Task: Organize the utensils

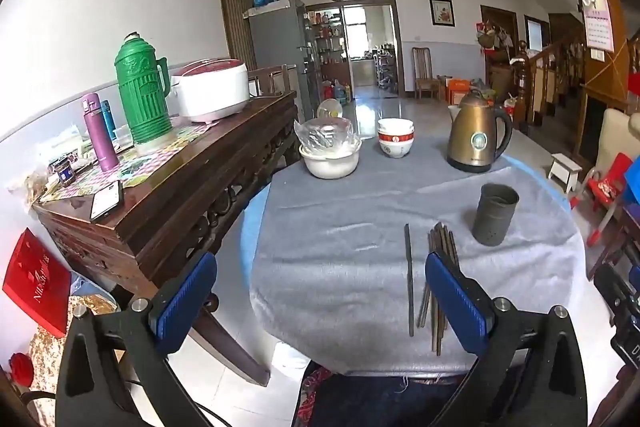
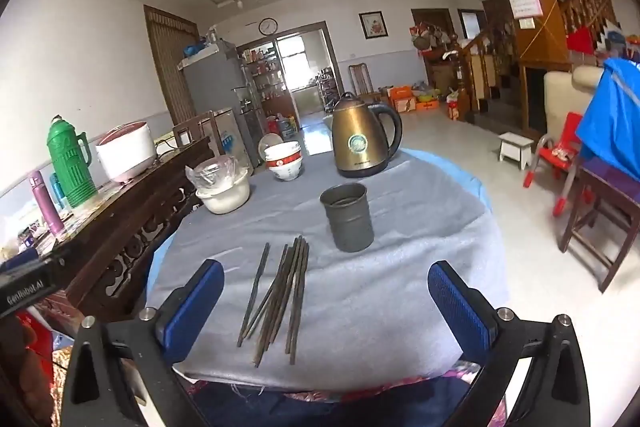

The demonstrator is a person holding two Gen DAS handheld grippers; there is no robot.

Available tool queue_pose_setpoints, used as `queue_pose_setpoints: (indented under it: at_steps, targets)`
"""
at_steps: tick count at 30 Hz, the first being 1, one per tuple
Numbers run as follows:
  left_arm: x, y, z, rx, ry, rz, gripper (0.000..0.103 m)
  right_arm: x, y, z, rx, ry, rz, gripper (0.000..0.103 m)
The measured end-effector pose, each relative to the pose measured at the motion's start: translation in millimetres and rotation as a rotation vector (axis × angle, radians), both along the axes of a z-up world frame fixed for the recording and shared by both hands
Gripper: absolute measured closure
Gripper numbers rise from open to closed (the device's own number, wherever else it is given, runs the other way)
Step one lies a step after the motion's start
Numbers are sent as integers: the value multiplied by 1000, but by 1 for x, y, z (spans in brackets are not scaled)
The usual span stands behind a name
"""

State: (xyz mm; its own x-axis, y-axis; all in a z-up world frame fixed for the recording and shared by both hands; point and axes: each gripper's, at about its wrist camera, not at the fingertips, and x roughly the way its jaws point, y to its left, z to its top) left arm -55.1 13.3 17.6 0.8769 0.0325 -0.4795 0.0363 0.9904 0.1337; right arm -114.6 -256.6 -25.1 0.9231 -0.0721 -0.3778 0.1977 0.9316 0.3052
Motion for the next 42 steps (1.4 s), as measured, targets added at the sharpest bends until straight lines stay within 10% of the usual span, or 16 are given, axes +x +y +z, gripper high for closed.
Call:
queue_pose_setpoints:
  at_steps: [42]
  targets:
    - [7, -6, -31, 35, 102, -8, 0, 8, 12, -14, 39, 111, 47, 0]
